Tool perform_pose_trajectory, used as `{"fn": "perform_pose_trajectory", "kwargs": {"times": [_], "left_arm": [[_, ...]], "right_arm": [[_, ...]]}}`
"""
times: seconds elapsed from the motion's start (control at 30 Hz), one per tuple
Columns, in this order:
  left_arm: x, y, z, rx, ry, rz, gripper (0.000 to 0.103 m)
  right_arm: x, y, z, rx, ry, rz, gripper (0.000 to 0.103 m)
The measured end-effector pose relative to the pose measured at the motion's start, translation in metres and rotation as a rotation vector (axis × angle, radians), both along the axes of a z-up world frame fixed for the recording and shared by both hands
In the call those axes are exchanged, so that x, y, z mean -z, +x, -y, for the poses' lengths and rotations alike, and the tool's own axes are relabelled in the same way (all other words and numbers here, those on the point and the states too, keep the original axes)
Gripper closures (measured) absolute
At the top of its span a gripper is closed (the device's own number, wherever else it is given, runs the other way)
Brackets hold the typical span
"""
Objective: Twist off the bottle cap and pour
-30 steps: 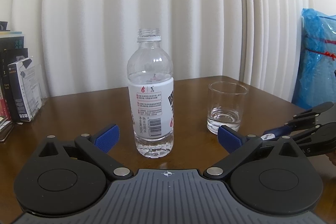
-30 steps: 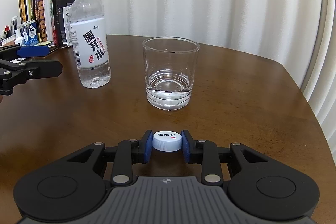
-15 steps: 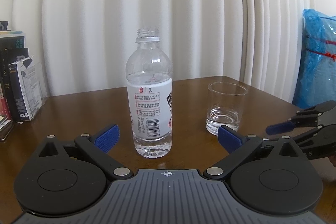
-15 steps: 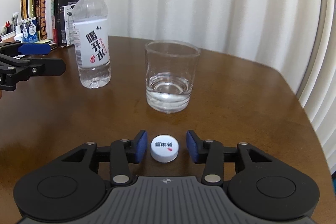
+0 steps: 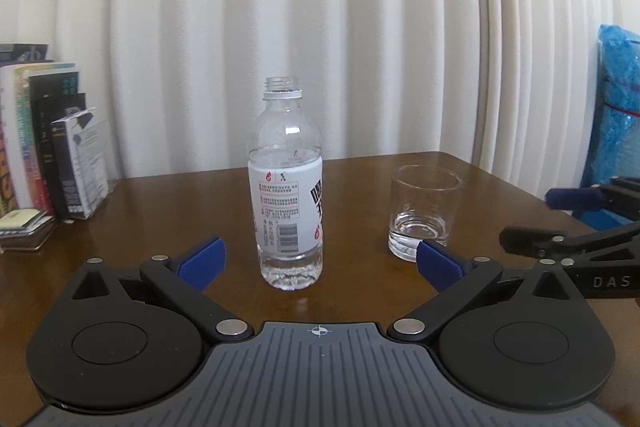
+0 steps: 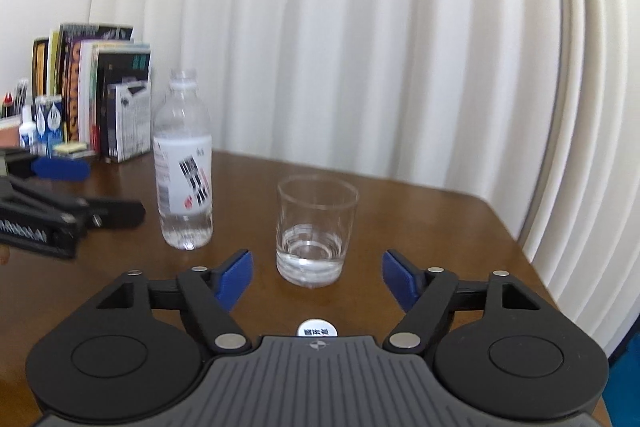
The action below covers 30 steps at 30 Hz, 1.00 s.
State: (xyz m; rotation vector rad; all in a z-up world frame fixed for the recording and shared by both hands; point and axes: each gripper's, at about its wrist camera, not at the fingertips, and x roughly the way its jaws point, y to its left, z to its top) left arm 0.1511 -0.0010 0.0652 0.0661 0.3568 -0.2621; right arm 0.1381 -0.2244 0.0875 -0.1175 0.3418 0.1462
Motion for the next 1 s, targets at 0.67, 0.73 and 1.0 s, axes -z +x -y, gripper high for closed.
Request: {"fn": "perform_pose_trajectory", "kwargs": {"times": [0.67,0.73,1.0], "left_arm": [[0.028,-0.103,0.008,-0.172,-0.019,0.103,0.0],[0.032,-0.107,0.008,-0.177,-0.014,0.119,0.0],[0.042,-0.111,0.012,-0.187,-0.013,0.144,0.0]], "right_arm": [[0.033,-0.093,-0.01,0.16,0.089,0.244,0.0],[0.035,-0.098,-0.006,0.177,0.107,0.255,0.0],[0.047,-0.108,0.005,0.239,0.134,0.259,0.0]]}}
